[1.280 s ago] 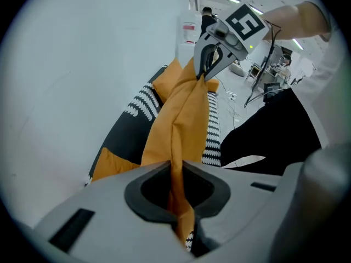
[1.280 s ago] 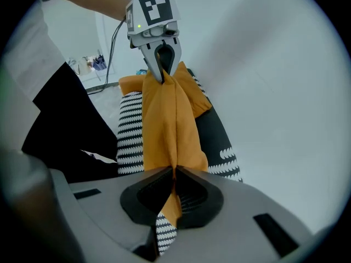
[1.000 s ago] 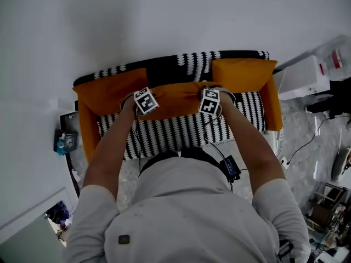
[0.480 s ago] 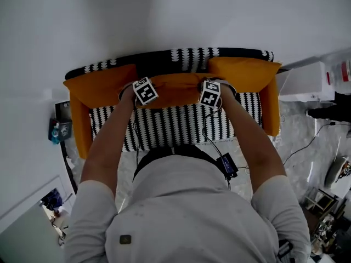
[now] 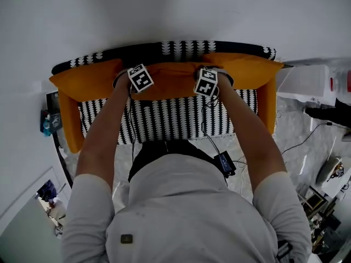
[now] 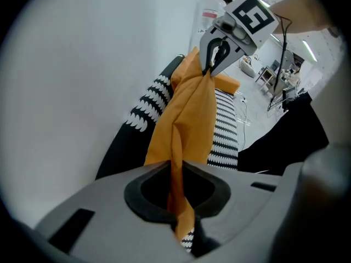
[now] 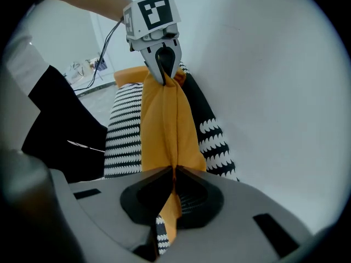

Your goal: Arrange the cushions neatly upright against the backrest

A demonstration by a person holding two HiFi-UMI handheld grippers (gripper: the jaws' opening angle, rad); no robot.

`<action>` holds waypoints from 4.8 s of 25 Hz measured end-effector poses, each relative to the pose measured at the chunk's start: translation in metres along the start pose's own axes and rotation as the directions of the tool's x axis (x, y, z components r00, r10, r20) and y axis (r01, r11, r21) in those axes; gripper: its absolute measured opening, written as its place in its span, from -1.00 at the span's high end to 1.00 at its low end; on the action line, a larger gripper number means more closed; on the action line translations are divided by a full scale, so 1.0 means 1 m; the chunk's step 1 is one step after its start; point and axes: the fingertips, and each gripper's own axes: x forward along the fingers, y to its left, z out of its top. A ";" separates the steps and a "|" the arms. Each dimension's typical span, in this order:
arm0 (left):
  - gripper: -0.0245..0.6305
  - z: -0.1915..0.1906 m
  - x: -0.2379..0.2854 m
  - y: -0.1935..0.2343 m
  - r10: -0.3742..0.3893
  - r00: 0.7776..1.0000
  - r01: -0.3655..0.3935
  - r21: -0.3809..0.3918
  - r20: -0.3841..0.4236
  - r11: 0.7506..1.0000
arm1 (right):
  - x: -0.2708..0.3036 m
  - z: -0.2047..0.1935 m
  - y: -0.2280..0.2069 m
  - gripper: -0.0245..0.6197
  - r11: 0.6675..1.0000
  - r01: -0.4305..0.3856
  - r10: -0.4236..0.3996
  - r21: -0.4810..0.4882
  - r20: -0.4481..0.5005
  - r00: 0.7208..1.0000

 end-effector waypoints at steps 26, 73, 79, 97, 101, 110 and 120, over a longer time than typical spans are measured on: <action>0.34 0.009 0.043 0.074 0.093 0.995 -0.090 -0.091 0.028 0.992 | 0.057 -0.004 -0.066 0.39 0.994 0.058 -0.060 0.093 0.014 0.998; 0.90 -0.076 -0.324 -0.091 0.478 0.482 -0.139 -0.475 0.734 0.869 | -0.262 0.206 0.116 0.84 0.754 0.165 -0.609 0.635 0.583 0.539; 0.90 -0.087 -0.355 -0.112 0.469 0.418 -0.132 -0.459 0.778 0.879 | -0.289 0.218 0.142 0.84 0.736 0.183 -0.642 0.652 0.586 0.494; 0.90 -0.073 -0.375 -0.189 0.431 0.344 -0.062 -0.437 0.834 0.897 | -0.331 0.188 0.199 0.84 0.737 0.195 -0.658 0.647 0.621 0.426; 0.90 -0.051 -0.374 -0.230 0.442 0.338 -0.079 -0.443 0.831 0.893 | -0.350 0.155 0.222 0.84 0.752 0.199 -0.647 0.629 0.644 0.407; 0.90 -0.010 -0.370 -0.355 0.502 0.298 -0.115 -0.492 0.812 0.863 | -0.374 0.059 0.308 0.84 0.795 0.192 -0.599 0.575 0.694 0.399; 0.90 0.002 -0.358 -0.489 0.562 0.288 -0.164 -0.538 0.776 0.827 | -0.404 -0.015 0.406 0.84 0.832 0.174 -0.550 0.526 0.745 0.378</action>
